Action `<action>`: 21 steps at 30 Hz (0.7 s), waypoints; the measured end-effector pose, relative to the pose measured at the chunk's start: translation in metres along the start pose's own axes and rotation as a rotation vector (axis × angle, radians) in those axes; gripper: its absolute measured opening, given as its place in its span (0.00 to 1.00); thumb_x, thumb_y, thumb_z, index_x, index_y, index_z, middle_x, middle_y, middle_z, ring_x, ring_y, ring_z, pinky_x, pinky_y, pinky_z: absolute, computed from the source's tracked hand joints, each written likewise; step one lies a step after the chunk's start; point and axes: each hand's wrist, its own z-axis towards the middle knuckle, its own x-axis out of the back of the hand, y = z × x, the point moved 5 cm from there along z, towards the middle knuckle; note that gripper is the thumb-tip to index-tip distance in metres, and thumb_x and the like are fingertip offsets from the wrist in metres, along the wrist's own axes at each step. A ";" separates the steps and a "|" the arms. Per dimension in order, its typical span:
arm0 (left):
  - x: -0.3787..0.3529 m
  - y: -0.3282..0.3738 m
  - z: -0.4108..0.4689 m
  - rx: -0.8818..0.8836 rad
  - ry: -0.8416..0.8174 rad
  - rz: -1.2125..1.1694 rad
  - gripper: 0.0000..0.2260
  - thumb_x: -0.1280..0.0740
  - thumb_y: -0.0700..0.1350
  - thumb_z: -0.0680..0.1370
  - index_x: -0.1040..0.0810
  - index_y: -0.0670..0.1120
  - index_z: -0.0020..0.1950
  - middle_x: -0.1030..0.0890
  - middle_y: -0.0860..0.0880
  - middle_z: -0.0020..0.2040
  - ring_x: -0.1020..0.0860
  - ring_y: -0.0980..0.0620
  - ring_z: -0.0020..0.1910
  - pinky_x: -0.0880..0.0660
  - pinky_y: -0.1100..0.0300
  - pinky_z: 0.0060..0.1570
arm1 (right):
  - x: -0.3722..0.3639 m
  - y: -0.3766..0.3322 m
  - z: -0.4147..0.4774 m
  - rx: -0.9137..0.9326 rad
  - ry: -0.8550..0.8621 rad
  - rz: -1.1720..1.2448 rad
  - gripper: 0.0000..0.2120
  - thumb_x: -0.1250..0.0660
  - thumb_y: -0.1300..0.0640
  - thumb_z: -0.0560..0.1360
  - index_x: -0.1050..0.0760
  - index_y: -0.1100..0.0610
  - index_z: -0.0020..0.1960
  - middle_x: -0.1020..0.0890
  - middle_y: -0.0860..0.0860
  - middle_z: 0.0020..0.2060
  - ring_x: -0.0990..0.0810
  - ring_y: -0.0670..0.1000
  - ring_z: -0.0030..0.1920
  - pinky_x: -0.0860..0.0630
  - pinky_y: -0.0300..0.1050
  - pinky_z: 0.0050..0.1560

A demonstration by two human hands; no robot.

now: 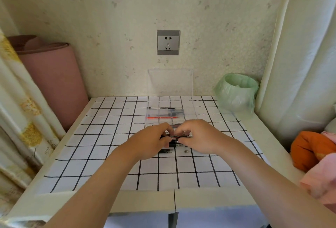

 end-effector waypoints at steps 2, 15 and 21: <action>0.000 -0.002 0.000 0.016 0.001 0.042 0.08 0.41 0.51 0.83 0.32 0.59 0.62 0.18 0.57 0.45 0.25 0.57 0.32 0.27 0.59 0.35 | 0.000 0.003 0.000 -0.025 -0.010 0.002 0.16 0.31 0.55 0.76 0.22 0.42 0.62 0.19 0.39 0.54 0.23 0.41 0.54 0.27 0.37 0.56; -0.003 -0.009 -0.001 0.030 -0.059 0.056 0.08 0.41 0.49 0.82 0.26 0.59 0.57 0.18 0.58 0.44 0.26 0.60 0.33 0.31 0.63 0.37 | -0.007 0.017 -0.005 -0.147 -0.182 -0.185 0.09 0.27 0.53 0.72 0.16 0.46 0.51 0.21 0.39 0.41 0.20 0.44 0.46 0.22 0.41 0.49; -0.003 -0.004 -0.003 0.004 -0.057 0.038 0.10 0.42 0.49 0.83 0.26 0.62 0.59 0.17 0.58 0.44 0.27 0.62 0.31 0.29 0.64 0.37 | -0.012 0.019 -0.003 -0.147 -0.167 -0.253 0.05 0.27 0.51 0.71 0.16 0.44 0.47 0.18 0.38 0.41 0.19 0.42 0.46 0.22 0.43 0.48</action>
